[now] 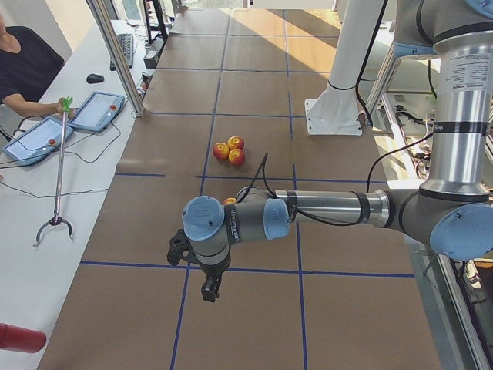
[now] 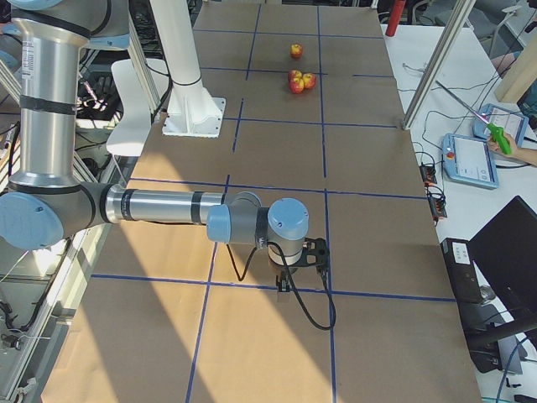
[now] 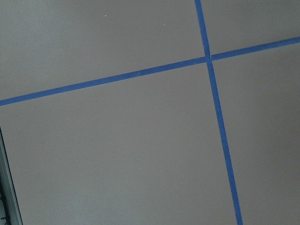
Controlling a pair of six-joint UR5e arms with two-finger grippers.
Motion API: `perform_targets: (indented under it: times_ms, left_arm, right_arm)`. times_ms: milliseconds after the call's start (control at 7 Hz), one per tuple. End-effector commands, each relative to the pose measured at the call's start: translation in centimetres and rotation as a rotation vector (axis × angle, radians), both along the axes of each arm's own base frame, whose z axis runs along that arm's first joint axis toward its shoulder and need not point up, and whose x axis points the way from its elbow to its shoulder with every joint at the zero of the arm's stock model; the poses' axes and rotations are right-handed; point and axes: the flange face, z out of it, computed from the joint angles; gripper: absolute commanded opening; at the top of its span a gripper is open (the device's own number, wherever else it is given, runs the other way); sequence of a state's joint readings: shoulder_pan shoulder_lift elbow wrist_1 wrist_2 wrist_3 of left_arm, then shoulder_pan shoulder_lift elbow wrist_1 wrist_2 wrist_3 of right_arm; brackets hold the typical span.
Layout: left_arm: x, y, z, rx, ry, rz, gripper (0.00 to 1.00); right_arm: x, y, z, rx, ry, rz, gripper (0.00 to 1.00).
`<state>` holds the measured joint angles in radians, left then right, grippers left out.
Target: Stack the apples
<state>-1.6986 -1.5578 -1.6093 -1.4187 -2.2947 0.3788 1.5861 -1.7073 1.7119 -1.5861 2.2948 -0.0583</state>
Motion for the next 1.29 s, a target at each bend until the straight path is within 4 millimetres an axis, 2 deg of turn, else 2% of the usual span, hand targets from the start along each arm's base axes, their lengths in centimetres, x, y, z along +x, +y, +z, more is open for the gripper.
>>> perform_targets:
  times_ms: [0,143,571,714,857,1000,1143]
  left_arm:
    - [0.3,0.1,0.1,-0.010,0.022,-0.004,1.00]
    - [0.5,0.2,0.5,-0.016,0.026,-0.002,1.00]
    - [0.7,-0.6,0.0,0.084,0.027,-0.006,1.00]
    - [3.5,-1.6,-1.2,0.027,0.115,-0.081,1.00]
    - [10.8,-3.2,-3.6,-0.001,0.146,-0.075,1.00]
    - [14.9,-3.8,-5.6,-0.038,0.165,-0.138,1.00]
    - [18.1,-3.9,-7.9,-0.097,0.192,-0.201,1.00]
  right_arm:
    - [0.0,0.0,0.0,0.000,0.000,0.000,1.00]
    - [0.0,0.0,0.0,0.000,0.000,0.000,1.00]
    - [0.0,0.0,0.0,-0.001,0.000,0.001,1.00]
    - [0.0,0.0,0.0,0.002,0.000,0.000,1.00]
    - [0.0,0.0,0.0,0.002,0.000,0.000,1.00]
    - [0.0,0.0,0.0,0.000,0.000,0.000,1.00]
    - [0.0,0.0,0.0,0.000,0.000,0.000,1.00]
